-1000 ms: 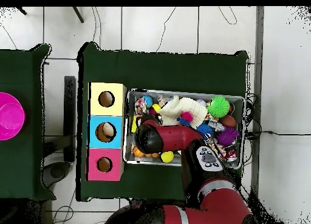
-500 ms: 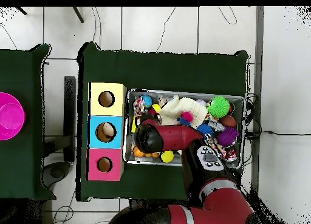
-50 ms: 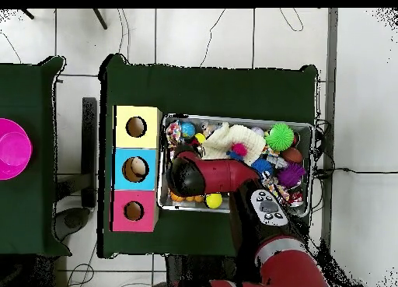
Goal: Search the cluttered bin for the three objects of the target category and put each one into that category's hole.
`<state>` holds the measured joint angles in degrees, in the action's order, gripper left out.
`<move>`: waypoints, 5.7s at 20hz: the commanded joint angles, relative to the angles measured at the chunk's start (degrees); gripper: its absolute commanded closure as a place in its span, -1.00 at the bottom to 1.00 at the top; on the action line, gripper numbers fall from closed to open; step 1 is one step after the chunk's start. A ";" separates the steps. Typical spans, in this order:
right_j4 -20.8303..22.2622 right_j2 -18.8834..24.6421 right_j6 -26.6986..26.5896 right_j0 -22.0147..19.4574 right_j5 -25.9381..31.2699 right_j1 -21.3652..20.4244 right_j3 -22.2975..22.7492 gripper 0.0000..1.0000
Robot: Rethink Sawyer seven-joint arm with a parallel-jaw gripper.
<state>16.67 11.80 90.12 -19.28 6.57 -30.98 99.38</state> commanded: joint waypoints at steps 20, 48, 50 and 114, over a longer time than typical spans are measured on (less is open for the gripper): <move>-8.38 2.50 6.76 3.44 23.81 -16.10 -0.06 1.00; -11.65 -2.84 14.13 11.15 0.59 -11.00 5.13 1.00; -11.45 -2.99 13.88 11.09 -2.12 -10.66 5.76 1.00; -21.23 -8.71 11.70 18.53 -21.65 -2.33 4.40 1.00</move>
<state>-0.71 6.63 90.18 -2.82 -12.99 -35.41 105.41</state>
